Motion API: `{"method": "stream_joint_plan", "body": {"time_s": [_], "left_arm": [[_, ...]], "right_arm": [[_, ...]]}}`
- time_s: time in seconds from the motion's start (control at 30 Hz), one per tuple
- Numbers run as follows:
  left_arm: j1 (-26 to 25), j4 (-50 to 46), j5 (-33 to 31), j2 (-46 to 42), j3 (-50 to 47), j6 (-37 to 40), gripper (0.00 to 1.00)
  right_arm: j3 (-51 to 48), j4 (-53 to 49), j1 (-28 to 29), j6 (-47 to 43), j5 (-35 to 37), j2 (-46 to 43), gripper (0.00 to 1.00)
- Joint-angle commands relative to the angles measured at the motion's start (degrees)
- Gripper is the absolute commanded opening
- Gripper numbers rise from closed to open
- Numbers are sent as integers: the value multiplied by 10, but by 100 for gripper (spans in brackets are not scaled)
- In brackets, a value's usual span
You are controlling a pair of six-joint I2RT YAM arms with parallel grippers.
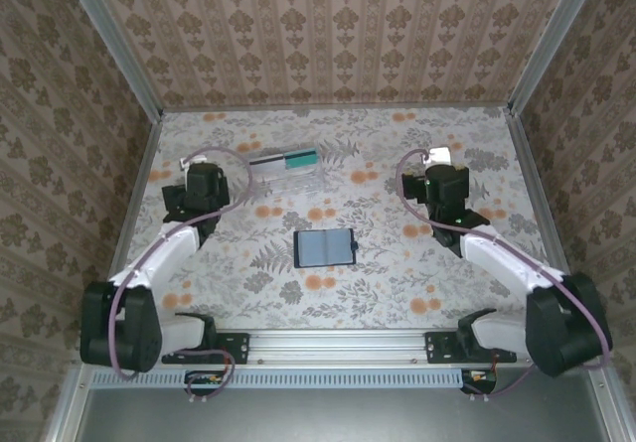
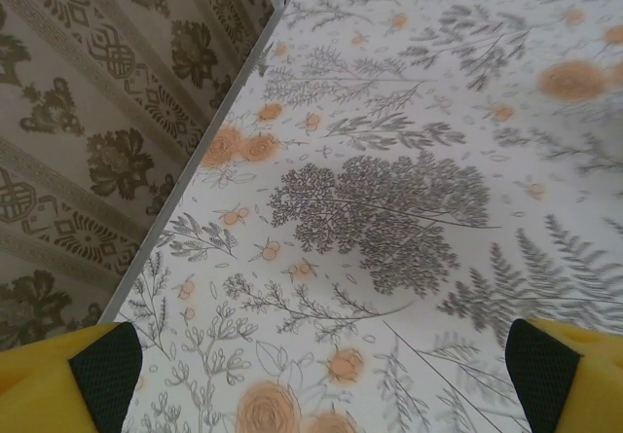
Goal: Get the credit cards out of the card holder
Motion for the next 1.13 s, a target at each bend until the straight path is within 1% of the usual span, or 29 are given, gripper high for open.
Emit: {"method": "stream_joint_plan", "body": {"time_s": [0.0,0.03,0.1,0.13,0.2,0.23,0.27,0.3,0.33,0.4,0.43,0.47,0.5,0.53,0.57,0.6,0.63,0.7,1.1], "left_arm": [[23,157,28,47,-45,48,100],[30,202,34,63,-64,44,100],[45,292,63,91,-100,44,100],[52,278,84,95,-94,45,100],[57,306,99,109,-91,74,100],[60,351,100,115,-105,77,100],[68,388,112,121,-123,69,100],[80,438,135,131,-145,70,100],[89,422,169,126,-143,67,100],[94,432,210,134,-143,75,100],[97,448,235,137,-154,80,100],[96,492,240,156,-170,86,100],[94,539,228,168,-181,97,100],[91,499,213,154,-174,82,100],[91,513,212,158,-177,81,100],[92,523,210,161,-178,87,100],[91,505,212,155,-176,81,100],[91,515,211,159,-176,84,100],[88,509,211,158,-175,87,100]], "right_arm": [[-19,93,-57,28,-5,73,100],[-17,107,-72,32,-16,103,100],[-21,134,-88,24,-35,129,100],[-28,158,-95,18,-50,134,100],[-50,204,-117,22,-95,134,100],[-64,226,-134,33,-134,135,100],[-73,242,-145,37,-151,132,100],[-82,249,-149,39,-160,126,100],[-97,278,-150,34,-172,127,100],[-124,326,-150,25,-195,130,100],[-140,366,-150,19,-206,146,100],[-153,414,-148,15,-207,160,100],[-148,386,-147,18,-205,149,100],[-142,372,-147,19,-202,148,100],[-145,387,-147,19,-202,152,100],[-144,375,-147,19,-202,148,100],[-144,381,-147,18,-202,150,100],[-144,379,-147,19,-202,148,100],[-144,378,-147,19,-202,149,100]]}}
